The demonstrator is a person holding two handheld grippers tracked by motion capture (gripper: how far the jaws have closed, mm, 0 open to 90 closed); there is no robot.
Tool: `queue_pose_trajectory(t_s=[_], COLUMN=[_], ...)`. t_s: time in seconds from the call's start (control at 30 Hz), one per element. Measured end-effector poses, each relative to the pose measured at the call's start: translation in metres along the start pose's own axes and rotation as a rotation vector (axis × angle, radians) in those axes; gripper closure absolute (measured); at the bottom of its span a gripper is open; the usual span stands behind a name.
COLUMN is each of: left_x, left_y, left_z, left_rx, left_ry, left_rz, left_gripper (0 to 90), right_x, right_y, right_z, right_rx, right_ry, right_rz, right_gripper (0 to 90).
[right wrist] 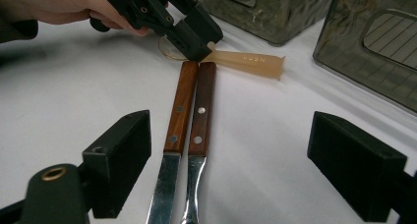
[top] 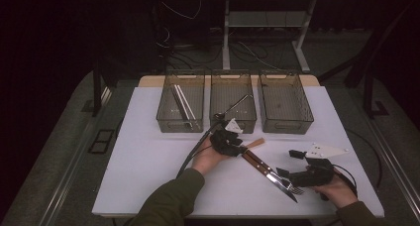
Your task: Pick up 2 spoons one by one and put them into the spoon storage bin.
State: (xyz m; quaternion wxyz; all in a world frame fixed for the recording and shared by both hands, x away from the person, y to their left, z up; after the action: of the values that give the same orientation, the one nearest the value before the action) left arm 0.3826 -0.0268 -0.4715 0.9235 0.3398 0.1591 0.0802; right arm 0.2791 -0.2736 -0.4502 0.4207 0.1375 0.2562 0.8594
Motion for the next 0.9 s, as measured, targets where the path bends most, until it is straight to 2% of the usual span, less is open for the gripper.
queue_pose_trajectory(t_s=[0.03,0.13,0.17,0.33,0.53,0.6,0.63,0.67,0.7,0.77,0.9], left_x=[0.000,0.000,0.000,-0.003,-0.004,-0.005,-0.005,-0.006,-0.006,-0.003,-0.003], left_y=[0.000,-0.001,0.000,0.000,0.001,0.004,0.007,0.008,0.009,0.010,0.011], left_z=[0.000,0.000,0.000,0.002,0.002,0.003,0.004,0.005,0.004,0.003,0.003], left_rx=[-0.005,0.002,0.011,0.015,0.014,0.005,-0.015,-0.013,0.001,-0.011,-0.005], left_ry=[0.002,-0.005,-0.023,-0.051,-0.048,-0.043,-0.039,-0.049,-0.063,-0.046,-0.045], left_rz=[-0.016,-0.024,-0.024,0.000,0.011,-0.009,-0.041,-0.014,0.008,-0.012,-0.007], left_gripper=[68.2,71.4,72.1,73.5,74.7,76.7,80.2,83.9,83.8,83.6,84.0], right_x=[0.000,0.000,0.000,0.000,0.000,0.000,0.000,0.000,0.000,0.000,0.000], right_y=[0.000,-0.001,-0.001,-0.001,0.000,0.000,0.001,0.001,0.001,0.000,0.000], right_z=[0.000,0.000,0.000,0.000,0.000,0.000,0.000,0.000,0.000,0.000,0.000], right_rx=[0.000,0.002,0.003,0.000,-0.002,-0.001,-0.001,-0.001,-0.001,-0.001,-0.003], right_ry=[0.001,0.002,0.002,0.002,-0.001,-0.004,-0.006,-0.007,-0.007,-0.004,-0.002], right_rz=[-0.001,-0.001,-0.001,-0.001,0.001,0.001,0.001,0.001,0.000,0.000,0.000], right_gripper=[16.7,16.6,16.6,16.6,16.6,16.7,16.7,16.6,16.6,16.6,16.6])
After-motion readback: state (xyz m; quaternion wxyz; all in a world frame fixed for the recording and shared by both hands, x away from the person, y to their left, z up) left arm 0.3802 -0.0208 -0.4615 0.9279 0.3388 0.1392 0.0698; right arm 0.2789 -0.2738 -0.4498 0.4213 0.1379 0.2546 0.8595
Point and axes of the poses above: each handheld gripper's, and its own axes: y roughly backward along the jaws, z roughly out of its top, x roughly to its left, the point moved 3 cm from there along -y, roughly forward along the jaws, and after that the axes turned 11 degrees about -z, right-handed, at the moved point
